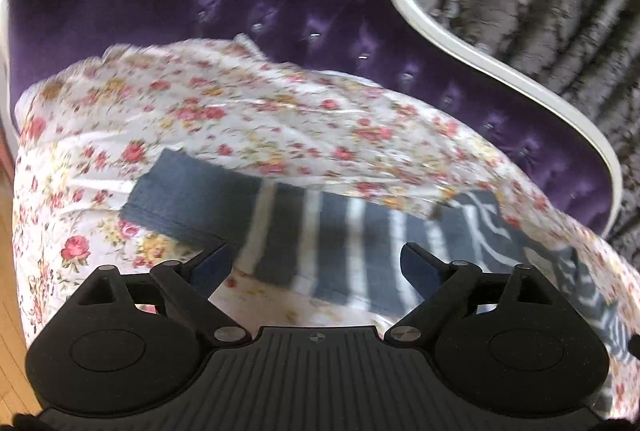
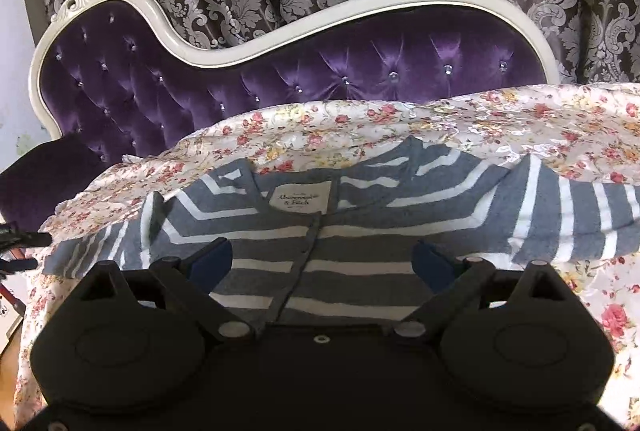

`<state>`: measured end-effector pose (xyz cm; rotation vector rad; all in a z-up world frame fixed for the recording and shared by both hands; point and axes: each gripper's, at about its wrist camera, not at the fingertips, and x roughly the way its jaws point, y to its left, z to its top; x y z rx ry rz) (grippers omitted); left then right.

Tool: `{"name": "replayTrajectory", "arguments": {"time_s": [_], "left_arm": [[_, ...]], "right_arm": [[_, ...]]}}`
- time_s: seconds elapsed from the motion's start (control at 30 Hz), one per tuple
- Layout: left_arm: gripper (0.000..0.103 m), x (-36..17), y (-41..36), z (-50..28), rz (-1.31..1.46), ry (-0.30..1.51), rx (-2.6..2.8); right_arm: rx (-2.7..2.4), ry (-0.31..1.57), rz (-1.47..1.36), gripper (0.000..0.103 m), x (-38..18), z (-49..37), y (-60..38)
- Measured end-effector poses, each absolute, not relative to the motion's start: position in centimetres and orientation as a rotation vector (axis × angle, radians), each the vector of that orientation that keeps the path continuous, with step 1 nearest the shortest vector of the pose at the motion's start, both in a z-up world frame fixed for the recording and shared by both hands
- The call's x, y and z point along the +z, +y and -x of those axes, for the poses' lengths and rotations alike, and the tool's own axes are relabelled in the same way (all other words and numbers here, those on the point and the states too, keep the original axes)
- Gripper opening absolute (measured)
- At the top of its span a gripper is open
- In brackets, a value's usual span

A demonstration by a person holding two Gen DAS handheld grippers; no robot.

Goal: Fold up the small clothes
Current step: 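Lower the left tool onto the cardigan sleeve cuff and grasp it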

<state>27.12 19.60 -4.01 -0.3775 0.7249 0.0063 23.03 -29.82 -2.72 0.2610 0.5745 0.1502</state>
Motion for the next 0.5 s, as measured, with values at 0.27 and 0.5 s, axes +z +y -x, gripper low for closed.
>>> {"name": "replayTrajectory", "arguments": {"time_s": [0.27, 0.5], "left_arm": [[0.089, -6.5, 22.4, -28.9, 0.438, 0.740, 0.081], [0.087, -8.0, 23.7, -30.0, 0.513, 0.732, 0.118]], "right_arm": [[0.154, 0.563, -0.288, 0.097, -2.4, -23.6, -30.1], [0.138, 0.565, -0.304, 0.097, -2.6, -24.0, -30.7]]}}
